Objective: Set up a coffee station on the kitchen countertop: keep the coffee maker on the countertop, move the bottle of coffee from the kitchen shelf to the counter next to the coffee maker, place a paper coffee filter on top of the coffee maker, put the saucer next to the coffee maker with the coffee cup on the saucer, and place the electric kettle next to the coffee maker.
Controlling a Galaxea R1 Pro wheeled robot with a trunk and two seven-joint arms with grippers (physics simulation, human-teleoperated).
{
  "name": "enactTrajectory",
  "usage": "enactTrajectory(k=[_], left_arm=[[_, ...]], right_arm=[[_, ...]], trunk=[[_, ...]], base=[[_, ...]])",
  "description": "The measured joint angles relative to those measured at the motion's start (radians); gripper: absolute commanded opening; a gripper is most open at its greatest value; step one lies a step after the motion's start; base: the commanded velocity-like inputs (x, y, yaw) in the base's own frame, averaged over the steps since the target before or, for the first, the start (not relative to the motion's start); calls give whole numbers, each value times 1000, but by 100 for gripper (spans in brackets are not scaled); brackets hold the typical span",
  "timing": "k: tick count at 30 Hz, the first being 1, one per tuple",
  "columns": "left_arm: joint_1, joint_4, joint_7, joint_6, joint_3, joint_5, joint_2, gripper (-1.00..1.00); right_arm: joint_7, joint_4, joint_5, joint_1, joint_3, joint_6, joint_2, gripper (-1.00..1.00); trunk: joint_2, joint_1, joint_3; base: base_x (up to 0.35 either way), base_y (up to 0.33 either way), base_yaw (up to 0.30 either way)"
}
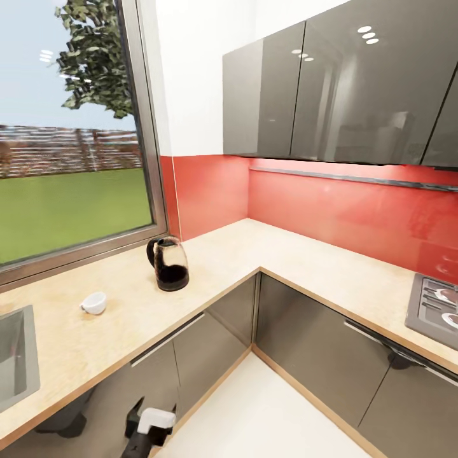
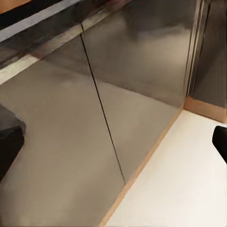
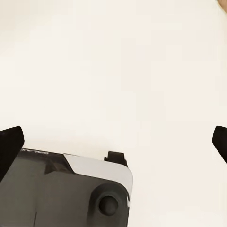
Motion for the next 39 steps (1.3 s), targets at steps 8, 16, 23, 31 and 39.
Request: enactTrajectory(k=[8, 16, 23, 31, 39], left_arm=[[0, -236, -7, 8, -52, 8, -42, 100], [0, -554, -150, 178, -60, 131, -46, 100], [-13, -809, -274, 510, -90, 279, -33, 100], [-59, -856, -347, 631, -49, 305, 89, 100], [-63, -853, -543, 704, 97, 400, 241, 100]], right_arm=[[-1, 4, 2, 0, 1, -5, -2, 100], [-1, 6, 3, 0, 2, -5, -2, 100], [-1, 6, 4, 0, 3, -5, -2, 100], [-1, 7, 2, 0, 2, -5, -2, 100], [-1, 5, 2, 0, 0, -5, -2, 100]], trunk=[[0, 0, 0], [0, 0, 0], [0, 0, 0], [0, 0, 0], [0, 0, 0]], base=[[0, 0, 0], [0, 0, 0], [0, 0, 0], [0, 0, 0], [0, 0, 0]])
